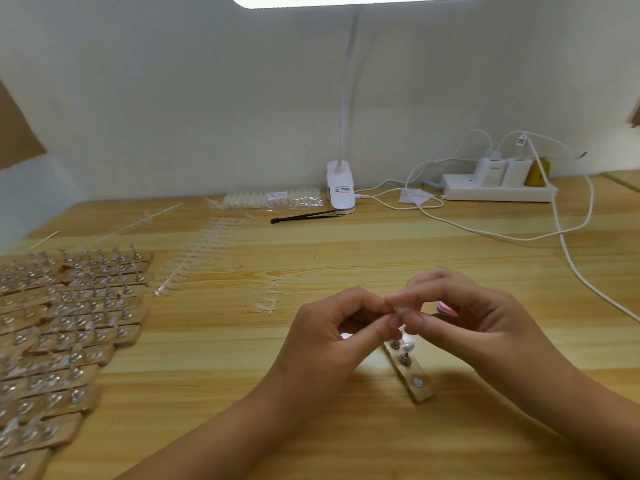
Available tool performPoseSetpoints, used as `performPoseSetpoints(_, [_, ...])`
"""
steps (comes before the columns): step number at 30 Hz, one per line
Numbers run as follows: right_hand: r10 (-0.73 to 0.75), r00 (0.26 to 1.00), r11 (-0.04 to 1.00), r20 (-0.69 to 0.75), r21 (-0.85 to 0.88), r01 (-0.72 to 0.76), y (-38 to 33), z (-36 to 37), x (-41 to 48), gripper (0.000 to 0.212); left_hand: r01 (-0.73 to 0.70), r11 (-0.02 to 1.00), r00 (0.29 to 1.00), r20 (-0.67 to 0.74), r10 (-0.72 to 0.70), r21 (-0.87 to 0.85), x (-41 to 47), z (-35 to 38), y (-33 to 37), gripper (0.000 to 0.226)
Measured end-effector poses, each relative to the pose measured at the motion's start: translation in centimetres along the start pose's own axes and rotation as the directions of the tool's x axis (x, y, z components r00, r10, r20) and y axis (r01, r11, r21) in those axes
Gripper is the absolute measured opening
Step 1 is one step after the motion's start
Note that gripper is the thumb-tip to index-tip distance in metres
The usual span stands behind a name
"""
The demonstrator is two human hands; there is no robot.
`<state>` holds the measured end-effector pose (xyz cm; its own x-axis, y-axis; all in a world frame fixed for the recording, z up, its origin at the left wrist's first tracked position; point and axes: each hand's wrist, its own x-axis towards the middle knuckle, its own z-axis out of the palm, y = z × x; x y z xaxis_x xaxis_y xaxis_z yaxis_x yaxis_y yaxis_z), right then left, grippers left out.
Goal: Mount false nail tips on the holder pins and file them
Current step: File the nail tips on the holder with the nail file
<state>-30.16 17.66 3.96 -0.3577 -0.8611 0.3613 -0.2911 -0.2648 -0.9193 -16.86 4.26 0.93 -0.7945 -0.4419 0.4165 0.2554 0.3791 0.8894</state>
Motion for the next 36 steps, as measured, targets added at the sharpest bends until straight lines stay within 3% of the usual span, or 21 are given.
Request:
performPoseSetpoints(11, [-0.044,0.999,0.998,0.014,-0.042,0.044,0.6,-0.4,0.2,0.02,0.066,0.997,0.998,0.012,-0.065,-0.037,-0.2,0.0,0.5,0.015])
performPoseSetpoints(16, [-0.173,0.983,0.948,0.061,-0.259,0.182,1.0,-0.5,0.1,0.02,0.162,0.985,0.986,0.052,-0.159,-0.059,-0.2,0.1,0.8,0.023])
performPoseSetpoints(21, [-0.261,0.958,0.88,0.117,-0.379,0.286,1.3,-0.6,0.1,0.021,0.161,0.986,0.985,0.067,-0.157,-0.053,-0.2,0.1,1.0,0.01])
performPoseSetpoints(26, [-0.315,0.938,0.814,0.142,-0.468,0.344,1.0,-1.0,0.1,0.016,0.201,0.973,0.975,0.122,-0.187,-0.111,-0.1,-0.1,1.2,0.013])
performPoseSetpoints(34, [-0.361,0.917,0.776,0.17,-0.492,0.396,1.1,-1.2,0.1,0.011,0.333,0.906,0.94,0.163,-0.299,-0.262,0.4,-0.5,1.2,0.04])
performPoseSetpoints(36, [-0.361,0.916,0.776,0.174,-0.488,0.399,1.3,-1.2,0.1,0.011,0.359,0.89,0.93,0.185,-0.317,-0.282,0.6,-0.6,1.2,0.037])
